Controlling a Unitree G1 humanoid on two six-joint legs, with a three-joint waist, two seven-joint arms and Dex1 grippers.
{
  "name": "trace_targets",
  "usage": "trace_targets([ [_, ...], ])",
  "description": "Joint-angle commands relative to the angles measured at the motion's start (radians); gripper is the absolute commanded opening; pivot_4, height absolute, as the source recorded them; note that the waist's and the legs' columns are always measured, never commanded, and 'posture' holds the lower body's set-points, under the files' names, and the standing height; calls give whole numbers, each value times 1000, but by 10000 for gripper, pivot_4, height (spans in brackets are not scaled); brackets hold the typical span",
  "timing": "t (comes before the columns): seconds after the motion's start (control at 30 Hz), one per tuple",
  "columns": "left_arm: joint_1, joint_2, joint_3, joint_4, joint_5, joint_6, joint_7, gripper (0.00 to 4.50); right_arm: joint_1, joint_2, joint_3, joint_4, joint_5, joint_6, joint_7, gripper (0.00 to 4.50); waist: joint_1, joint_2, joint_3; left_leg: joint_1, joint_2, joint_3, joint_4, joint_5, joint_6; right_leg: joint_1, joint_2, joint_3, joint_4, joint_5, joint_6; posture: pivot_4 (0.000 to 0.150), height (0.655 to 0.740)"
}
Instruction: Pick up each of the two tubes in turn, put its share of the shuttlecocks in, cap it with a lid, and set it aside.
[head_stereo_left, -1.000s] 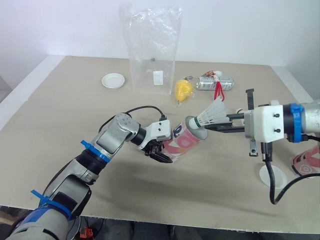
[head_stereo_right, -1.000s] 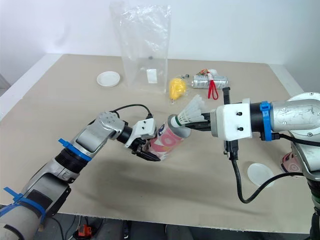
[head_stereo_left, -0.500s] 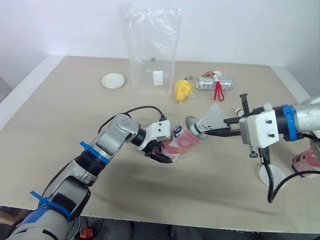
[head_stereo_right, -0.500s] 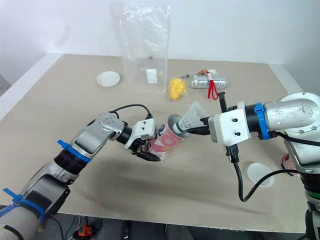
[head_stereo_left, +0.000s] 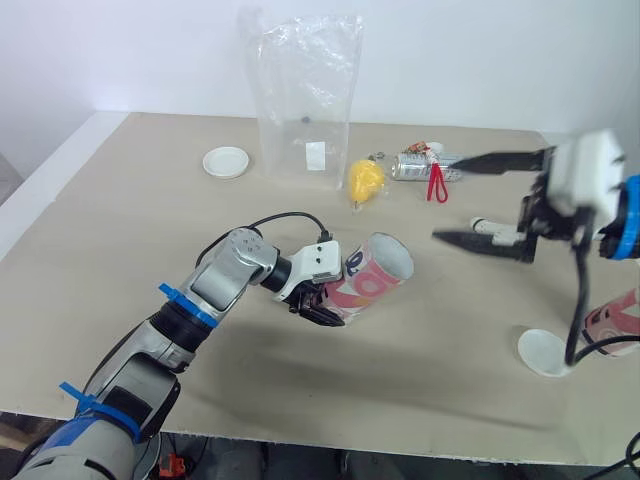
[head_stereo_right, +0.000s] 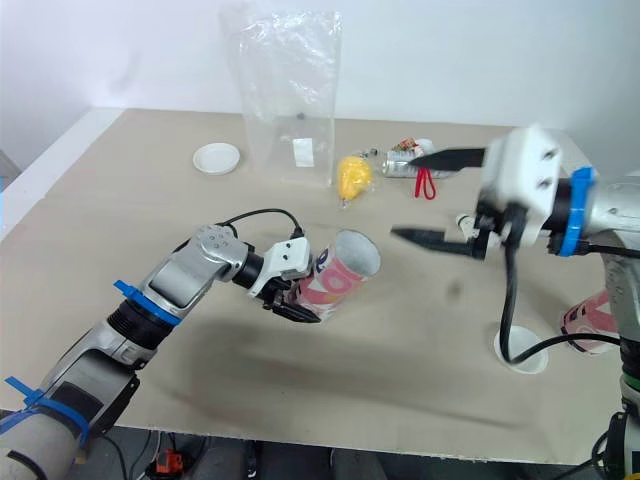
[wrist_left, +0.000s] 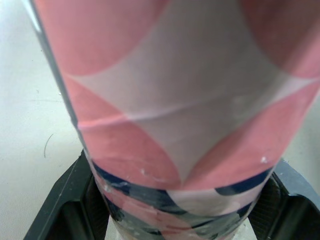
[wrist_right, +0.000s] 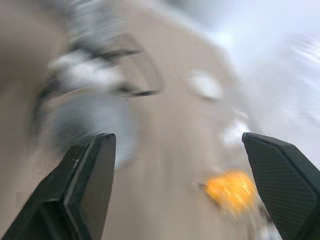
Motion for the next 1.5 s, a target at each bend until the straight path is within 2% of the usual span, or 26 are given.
trace_targets([
  [0.03,-4,13,5,6,13,0,5,29663,106,95,-105,3,10,185,-257,44539,0,-2,0,0,0,-1,0,0,0,1,1,-1,0,0,0,1500,7400],
  [0.2,-2,16,4,-4,11,7,2,29663,237,266,-137,-23,-49,256,-517,44539,-1,-1,-1,1,0,0,0,0,0,0,1,1,1,0,0,1500,7400],
  [0.47,12,21,2,-25,9,21,9,29663,196,390,-128,125,-117,245,-685,44539,-3,1,-1,1,1,1,0,1,1,0,2,1,1,-2,6,1500,7400],
  [0.77,28,32,3,-56,6,43,21,29663,149,420,-104,242,-155,186,-695,44539,-2,1,-1,1,1,1,-2,1,1,0,2,2,1,-2,5,1500,7400],
  [1.5,43,47,1,-84,0,61,40,29663,-110,495,-69,717,-255,-18,-748,44539,-8,2,-1,3,1,3,-2,1,1,0,3,3,1,-2,6,1500,7400],
])
